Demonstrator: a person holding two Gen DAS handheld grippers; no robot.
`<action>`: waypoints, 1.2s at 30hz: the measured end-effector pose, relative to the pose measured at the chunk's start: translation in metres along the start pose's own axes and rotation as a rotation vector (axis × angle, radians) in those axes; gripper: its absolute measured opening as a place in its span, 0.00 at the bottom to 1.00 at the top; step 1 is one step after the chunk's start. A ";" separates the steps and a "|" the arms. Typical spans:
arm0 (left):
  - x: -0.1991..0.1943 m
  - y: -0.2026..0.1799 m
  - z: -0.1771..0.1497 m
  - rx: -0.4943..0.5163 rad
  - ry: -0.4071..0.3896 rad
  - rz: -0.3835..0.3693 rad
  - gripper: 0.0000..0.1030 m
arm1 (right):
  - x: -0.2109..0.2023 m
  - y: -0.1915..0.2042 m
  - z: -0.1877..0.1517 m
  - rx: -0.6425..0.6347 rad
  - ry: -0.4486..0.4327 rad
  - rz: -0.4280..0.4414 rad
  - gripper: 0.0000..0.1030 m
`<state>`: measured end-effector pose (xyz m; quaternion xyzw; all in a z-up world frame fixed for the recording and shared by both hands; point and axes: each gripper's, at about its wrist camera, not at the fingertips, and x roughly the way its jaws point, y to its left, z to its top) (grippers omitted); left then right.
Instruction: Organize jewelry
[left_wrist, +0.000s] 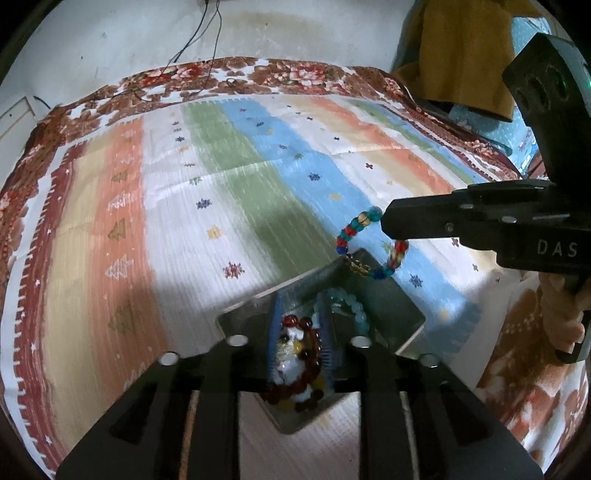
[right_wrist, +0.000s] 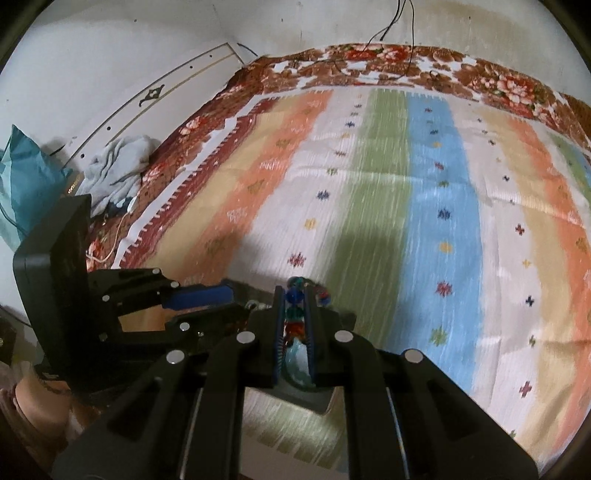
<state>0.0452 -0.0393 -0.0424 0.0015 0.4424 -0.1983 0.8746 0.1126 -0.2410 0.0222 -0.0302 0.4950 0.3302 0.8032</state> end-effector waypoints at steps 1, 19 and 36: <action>-0.002 -0.001 -0.004 0.001 -0.002 0.003 0.36 | 0.000 0.000 -0.003 0.003 0.005 0.006 0.13; -0.030 -0.003 -0.034 -0.037 -0.070 0.112 0.87 | -0.036 0.009 -0.046 0.014 -0.102 -0.044 0.77; -0.065 -0.012 -0.048 -0.055 -0.186 0.199 0.94 | -0.064 0.040 -0.092 -0.089 -0.275 -0.163 0.95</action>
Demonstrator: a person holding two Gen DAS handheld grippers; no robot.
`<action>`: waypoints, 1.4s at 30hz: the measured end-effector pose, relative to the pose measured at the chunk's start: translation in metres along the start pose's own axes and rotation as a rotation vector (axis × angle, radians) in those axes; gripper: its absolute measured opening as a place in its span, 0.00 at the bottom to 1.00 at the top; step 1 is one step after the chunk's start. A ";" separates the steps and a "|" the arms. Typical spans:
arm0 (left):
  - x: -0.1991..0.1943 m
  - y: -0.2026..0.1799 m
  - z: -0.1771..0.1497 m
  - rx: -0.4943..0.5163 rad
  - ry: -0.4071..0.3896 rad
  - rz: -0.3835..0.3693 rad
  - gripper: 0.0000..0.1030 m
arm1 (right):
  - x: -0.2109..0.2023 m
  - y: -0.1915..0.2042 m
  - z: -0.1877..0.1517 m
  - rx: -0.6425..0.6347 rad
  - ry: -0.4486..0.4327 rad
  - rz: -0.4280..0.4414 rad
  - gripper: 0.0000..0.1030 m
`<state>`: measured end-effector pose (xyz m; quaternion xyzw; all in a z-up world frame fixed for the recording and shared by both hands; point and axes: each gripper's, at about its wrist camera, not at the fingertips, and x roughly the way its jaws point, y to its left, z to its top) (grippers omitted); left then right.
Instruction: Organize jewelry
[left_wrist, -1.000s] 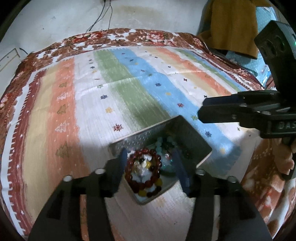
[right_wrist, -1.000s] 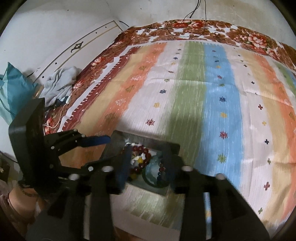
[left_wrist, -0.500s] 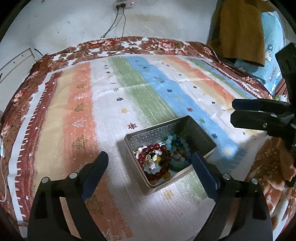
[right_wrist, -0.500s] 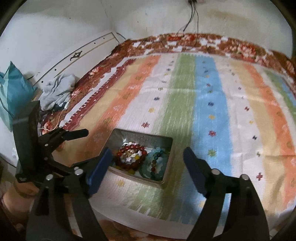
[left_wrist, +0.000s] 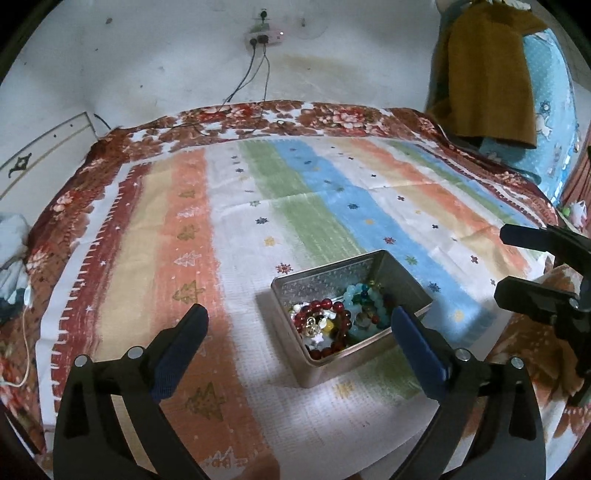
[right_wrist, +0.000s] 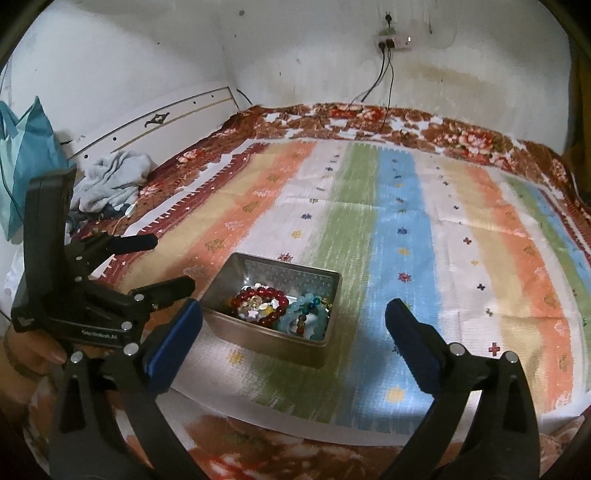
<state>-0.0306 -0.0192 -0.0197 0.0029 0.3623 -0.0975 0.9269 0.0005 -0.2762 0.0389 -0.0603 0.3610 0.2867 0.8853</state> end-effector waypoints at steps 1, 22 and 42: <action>-0.001 0.000 -0.001 -0.004 0.003 0.001 0.94 | -0.001 0.001 -0.001 0.000 -0.007 0.001 0.95; -0.010 -0.011 -0.005 0.028 -0.048 0.007 0.94 | 0.000 -0.005 -0.007 0.037 -0.005 0.004 0.95; -0.012 -0.015 -0.003 0.040 -0.057 0.007 0.94 | 0.006 -0.001 -0.010 0.036 0.008 -0.002 0.95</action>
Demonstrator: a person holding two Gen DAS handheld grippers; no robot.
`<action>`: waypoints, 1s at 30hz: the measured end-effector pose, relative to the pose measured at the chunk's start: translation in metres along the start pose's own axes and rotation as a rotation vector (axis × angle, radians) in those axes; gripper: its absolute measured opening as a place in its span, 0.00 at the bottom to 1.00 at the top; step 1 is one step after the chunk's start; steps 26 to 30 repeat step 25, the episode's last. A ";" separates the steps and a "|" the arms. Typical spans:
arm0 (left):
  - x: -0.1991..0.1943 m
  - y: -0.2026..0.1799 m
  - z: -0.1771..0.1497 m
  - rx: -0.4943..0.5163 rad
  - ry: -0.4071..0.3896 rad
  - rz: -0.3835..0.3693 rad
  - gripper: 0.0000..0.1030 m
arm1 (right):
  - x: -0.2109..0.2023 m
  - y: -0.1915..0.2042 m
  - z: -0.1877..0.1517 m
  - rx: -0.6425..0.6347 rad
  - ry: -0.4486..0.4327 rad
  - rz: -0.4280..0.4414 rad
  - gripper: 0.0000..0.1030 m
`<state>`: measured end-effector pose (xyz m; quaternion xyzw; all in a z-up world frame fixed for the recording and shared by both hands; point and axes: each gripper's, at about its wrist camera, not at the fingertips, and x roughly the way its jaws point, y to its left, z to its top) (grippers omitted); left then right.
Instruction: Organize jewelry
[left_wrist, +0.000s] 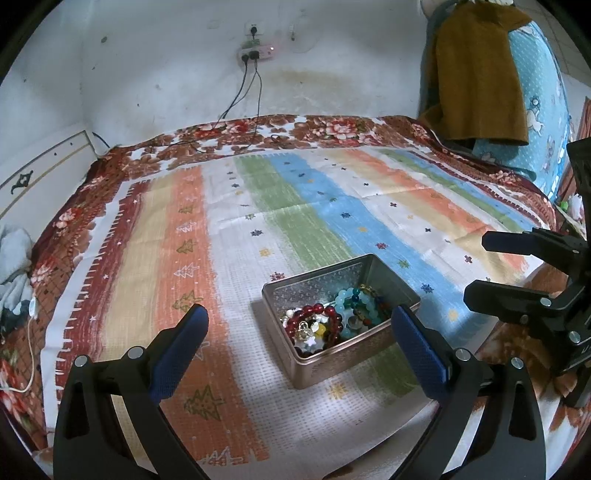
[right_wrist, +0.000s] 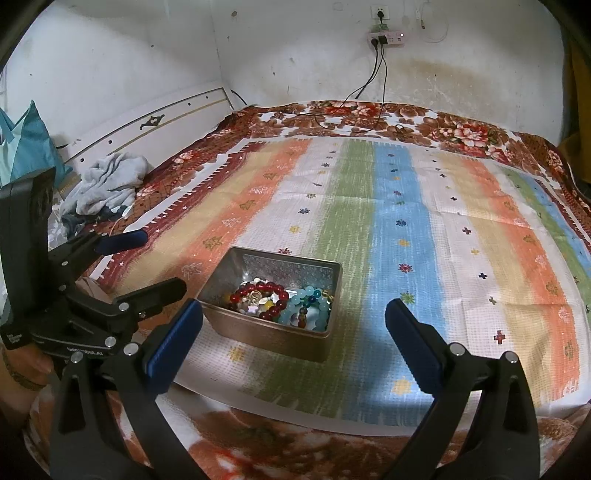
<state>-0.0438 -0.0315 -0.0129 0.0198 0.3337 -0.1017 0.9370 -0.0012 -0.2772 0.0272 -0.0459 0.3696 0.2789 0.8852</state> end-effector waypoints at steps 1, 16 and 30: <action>0.000 0.000 0.000 -0.001 0.001 -0.002 0.94 | 0.000 0.000 0.000 0.001 -0.002 0.001 0.95; -0.003 0.007 0.000 -0.027 -0.011 -0.021 0.94 | -0.002 -0.002 0.001 0.012 0.001 0.005 0.95; -0.002 0.003 -0.002 -0.023 -0.007 -0.045 0.94 | -0.002 -0.002 0.001 0.013 0.000 0.004 0.95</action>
